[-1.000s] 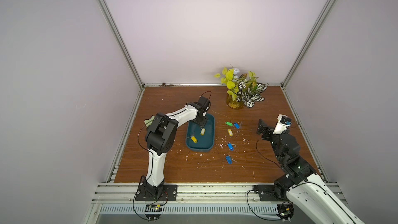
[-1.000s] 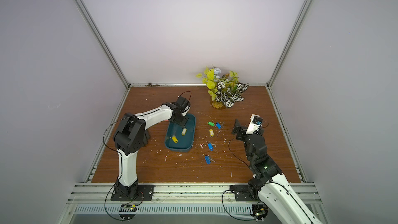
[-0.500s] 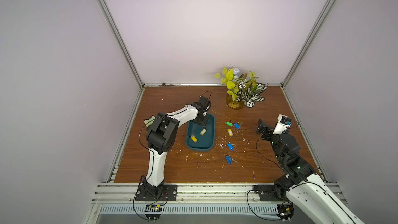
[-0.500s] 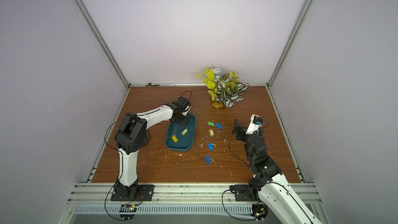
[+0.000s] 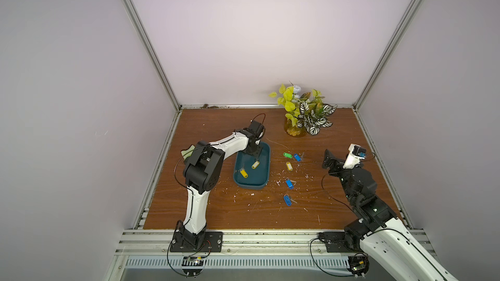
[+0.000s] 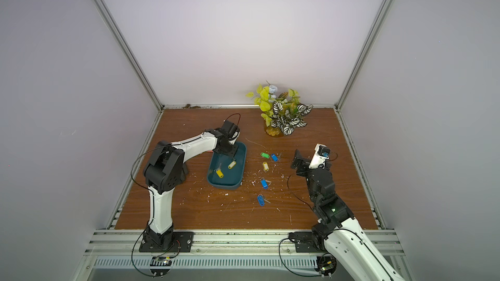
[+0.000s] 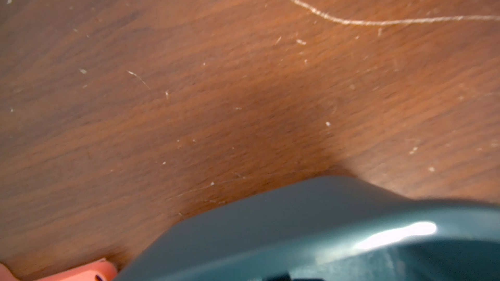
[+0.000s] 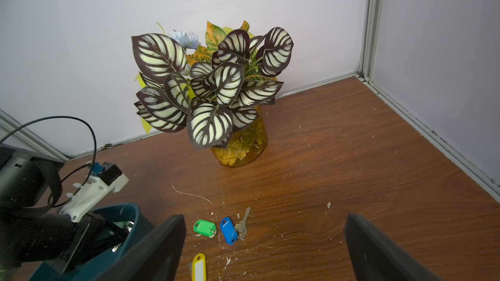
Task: Take the keys out of the storage box
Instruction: Pick up the key from the storage box.
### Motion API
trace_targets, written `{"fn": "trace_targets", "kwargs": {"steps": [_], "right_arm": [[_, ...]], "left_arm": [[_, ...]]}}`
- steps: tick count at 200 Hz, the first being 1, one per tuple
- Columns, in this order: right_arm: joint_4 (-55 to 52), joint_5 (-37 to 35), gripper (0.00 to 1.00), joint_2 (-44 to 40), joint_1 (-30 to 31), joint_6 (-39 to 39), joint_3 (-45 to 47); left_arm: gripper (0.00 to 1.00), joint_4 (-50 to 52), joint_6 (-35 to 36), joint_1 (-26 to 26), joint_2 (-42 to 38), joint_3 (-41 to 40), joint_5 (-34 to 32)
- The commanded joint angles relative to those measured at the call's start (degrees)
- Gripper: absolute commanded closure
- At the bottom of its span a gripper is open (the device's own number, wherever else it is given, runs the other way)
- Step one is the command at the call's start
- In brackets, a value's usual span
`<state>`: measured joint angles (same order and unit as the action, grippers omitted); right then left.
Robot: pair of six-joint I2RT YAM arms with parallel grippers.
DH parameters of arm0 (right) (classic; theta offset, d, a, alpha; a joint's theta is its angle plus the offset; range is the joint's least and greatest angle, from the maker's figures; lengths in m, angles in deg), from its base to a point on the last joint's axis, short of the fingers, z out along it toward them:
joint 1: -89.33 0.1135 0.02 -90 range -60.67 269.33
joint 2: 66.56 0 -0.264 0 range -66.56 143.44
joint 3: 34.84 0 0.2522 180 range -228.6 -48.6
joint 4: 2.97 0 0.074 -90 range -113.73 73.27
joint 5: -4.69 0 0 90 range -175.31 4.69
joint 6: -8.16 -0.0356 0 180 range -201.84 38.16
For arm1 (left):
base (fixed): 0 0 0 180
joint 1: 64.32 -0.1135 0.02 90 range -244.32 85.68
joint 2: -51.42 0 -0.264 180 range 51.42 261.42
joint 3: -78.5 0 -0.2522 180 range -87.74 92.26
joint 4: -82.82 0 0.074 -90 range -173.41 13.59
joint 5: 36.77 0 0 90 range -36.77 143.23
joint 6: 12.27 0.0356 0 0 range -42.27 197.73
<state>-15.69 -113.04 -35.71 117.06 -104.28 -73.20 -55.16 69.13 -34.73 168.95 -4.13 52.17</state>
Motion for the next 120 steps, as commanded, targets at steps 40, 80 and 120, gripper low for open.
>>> {"fn": "trace_targets", "kwargs": {"steps": [40, 80, 120], "right_arm": [[1.8, 0.56, 0.01, -0.29, -0.17, -0.81, -0.14], [1.78, 0.09, 0.01, -0.1, -0.13, 0.06, -0.52], [1.69, -0.72, 0.01, 0.06, -0.19, 1.92, -1.39]], "left_arm": [[1.0, 0.85, 0.25, -0.49, -2.88, -2.04, -1.08], [1.0, 0.63, 1.02, -0.45, -6.56, -3.57, -1.41], [1.0, -1.27, 2.1, -0.54, -14.85, -8.83, -0.16]]}}
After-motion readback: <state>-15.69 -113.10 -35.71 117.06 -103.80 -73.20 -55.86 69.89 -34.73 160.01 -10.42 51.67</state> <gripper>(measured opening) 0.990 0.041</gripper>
